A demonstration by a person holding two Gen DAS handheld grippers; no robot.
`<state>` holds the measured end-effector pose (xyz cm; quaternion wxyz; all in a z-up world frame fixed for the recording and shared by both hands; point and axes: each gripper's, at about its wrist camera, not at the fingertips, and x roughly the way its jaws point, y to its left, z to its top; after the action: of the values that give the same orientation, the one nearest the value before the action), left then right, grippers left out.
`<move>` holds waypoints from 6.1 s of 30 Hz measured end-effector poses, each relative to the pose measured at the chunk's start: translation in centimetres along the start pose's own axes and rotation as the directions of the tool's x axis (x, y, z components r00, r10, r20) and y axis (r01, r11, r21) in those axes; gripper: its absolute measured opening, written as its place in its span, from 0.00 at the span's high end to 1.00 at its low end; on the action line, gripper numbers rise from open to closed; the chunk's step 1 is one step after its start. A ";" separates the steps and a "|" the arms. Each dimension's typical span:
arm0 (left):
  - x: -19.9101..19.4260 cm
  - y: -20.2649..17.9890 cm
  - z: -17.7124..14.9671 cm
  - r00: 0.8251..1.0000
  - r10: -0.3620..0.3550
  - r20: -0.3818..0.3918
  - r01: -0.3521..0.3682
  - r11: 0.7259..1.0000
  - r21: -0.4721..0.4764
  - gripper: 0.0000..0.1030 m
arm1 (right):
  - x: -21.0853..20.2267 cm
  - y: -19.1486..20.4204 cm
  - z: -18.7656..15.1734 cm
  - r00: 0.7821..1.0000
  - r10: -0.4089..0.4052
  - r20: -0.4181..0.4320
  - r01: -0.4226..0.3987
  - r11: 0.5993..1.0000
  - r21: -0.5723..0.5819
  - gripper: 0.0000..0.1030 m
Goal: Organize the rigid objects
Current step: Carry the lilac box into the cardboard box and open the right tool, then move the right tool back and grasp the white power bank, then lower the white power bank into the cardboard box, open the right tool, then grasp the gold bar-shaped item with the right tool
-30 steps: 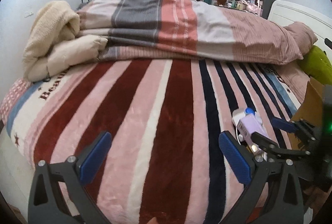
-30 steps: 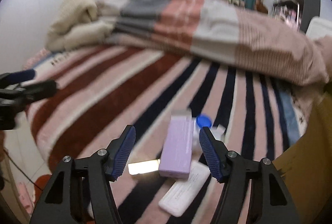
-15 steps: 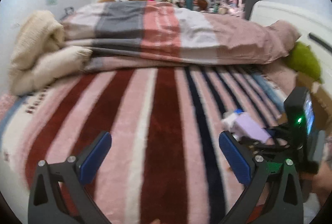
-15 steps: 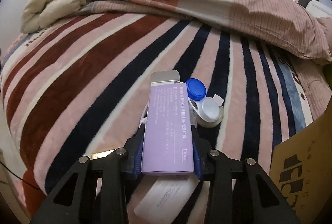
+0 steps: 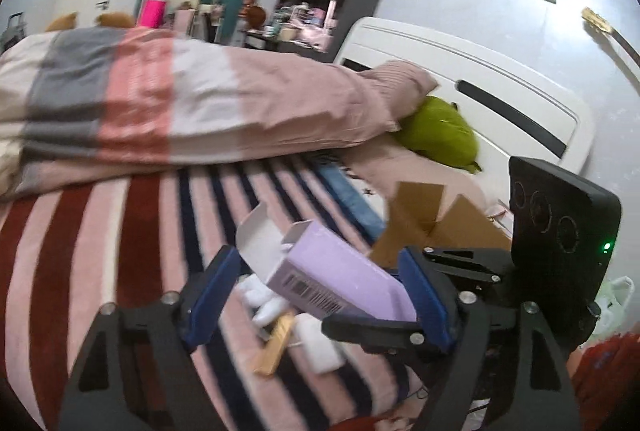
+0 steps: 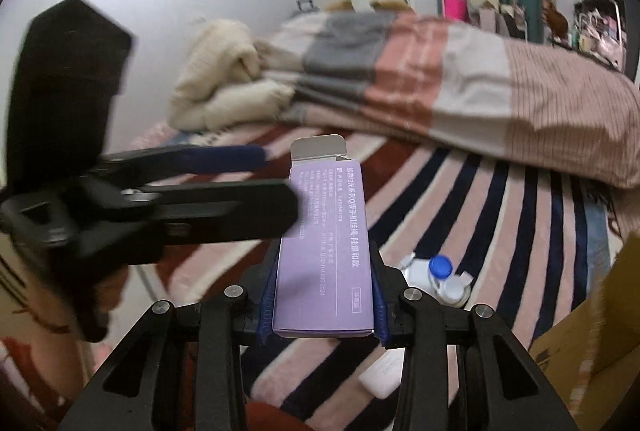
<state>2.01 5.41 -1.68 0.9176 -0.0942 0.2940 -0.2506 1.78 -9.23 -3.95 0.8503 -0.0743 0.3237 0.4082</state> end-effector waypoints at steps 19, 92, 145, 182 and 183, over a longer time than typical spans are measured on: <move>15.8 -15.4 6.2 0.966 -0.157 -0.204 0.185 0.975 0.124 0.35 | -13.6 -16.3 -4.9 0.976 -0.165 0.145 0.131 0.967 0.218 0.68; 1.9 5.3 -7.2 0.908 0.401 -0.121 -0.409 0.911 -0.045 0.22 | 8.6 -6.2 -12.3 0.878 -0.359 -0.316 0.411 0.905 0.114 0.70; 11.4 -12.2 4.6 0.988 0.014 -0.157 0.003 0.994 0.110 0.23 | -12.4 -14.5 -5.9 0.959 -0.278 -0.058 0.283 0.946 0.160 0.54; -1.8 8.7 -10.2 0.932 0.334 -0.139 -0.354 0.920 -0.166 0.20 | 14.0 -4.5 -8.6 0.911 -0.105 -0.400 0.192 0.963 0.186 0.81; -1.8 8.6 -10.2 0.933 0.333 -0.138 -0.354 0.921 -0.164 0.20 | 13.6 -4.2 -8.6 0.911 -0.117 -0.395 0.190 0.970 0.150 0.84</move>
<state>-1.78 13.48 -11.80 0.9172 -0.1128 0.3770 -0.0617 6.93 -6.53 -19.55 0.8032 -0.0986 0.5134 0.2857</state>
